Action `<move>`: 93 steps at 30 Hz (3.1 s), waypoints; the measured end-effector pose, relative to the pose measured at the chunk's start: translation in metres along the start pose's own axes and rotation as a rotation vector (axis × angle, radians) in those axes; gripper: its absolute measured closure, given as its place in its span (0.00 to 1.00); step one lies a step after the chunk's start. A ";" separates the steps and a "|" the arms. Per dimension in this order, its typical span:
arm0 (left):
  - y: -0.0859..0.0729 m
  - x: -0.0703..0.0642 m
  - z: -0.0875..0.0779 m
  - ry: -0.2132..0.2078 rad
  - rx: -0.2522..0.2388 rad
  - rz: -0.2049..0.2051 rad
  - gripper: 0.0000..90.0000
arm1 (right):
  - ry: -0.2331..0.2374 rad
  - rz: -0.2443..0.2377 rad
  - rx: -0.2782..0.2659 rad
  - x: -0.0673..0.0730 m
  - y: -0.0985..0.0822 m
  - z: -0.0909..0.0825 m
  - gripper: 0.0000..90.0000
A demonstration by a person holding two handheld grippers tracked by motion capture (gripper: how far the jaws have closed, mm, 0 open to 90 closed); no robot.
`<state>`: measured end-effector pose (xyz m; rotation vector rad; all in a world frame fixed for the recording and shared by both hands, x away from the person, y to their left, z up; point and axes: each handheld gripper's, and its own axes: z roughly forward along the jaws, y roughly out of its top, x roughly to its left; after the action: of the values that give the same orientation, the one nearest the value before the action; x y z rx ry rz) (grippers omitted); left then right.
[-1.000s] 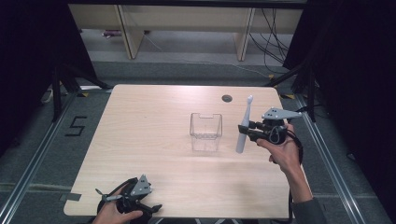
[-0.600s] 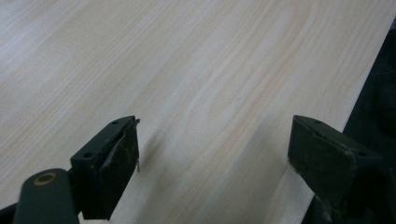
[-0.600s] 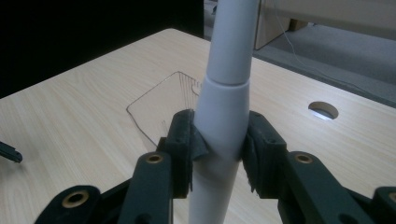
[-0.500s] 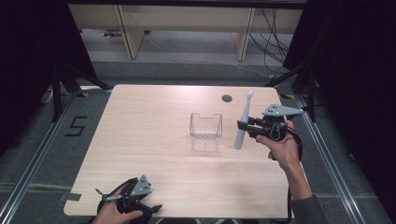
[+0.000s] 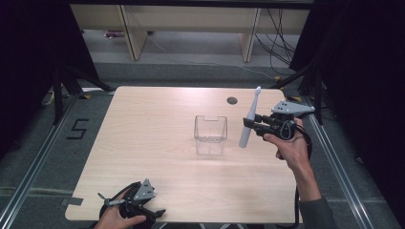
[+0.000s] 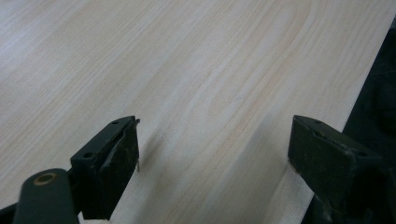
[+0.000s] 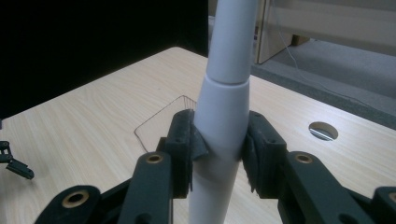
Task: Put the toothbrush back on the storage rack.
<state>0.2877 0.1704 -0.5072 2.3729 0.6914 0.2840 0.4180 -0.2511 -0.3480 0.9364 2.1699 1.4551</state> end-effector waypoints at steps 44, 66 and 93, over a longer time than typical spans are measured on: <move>0.000 0.000 -0.001 -0.009 0.006 0.003 0.18 | 0.071 -0.040 -0.027 0.020 0.047 0.035 0.73; 0.000 -0.001 -0.001 -0.004 -0.003 -0.007 0.18 | 0.089 -0.023 0.008 0.021 0.043 0.074 0.73; 0.000 -0.002 -0.001 -0.005 -0.004 -0.008 0.17 | 0.080 0.000 0.054 0.010 0.019 0.107 0.73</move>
<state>0.2858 0.1703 -0.5064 2.3656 0.6969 0.2763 0.4837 -0.1681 -0.3730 0.9112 2.2764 1.4646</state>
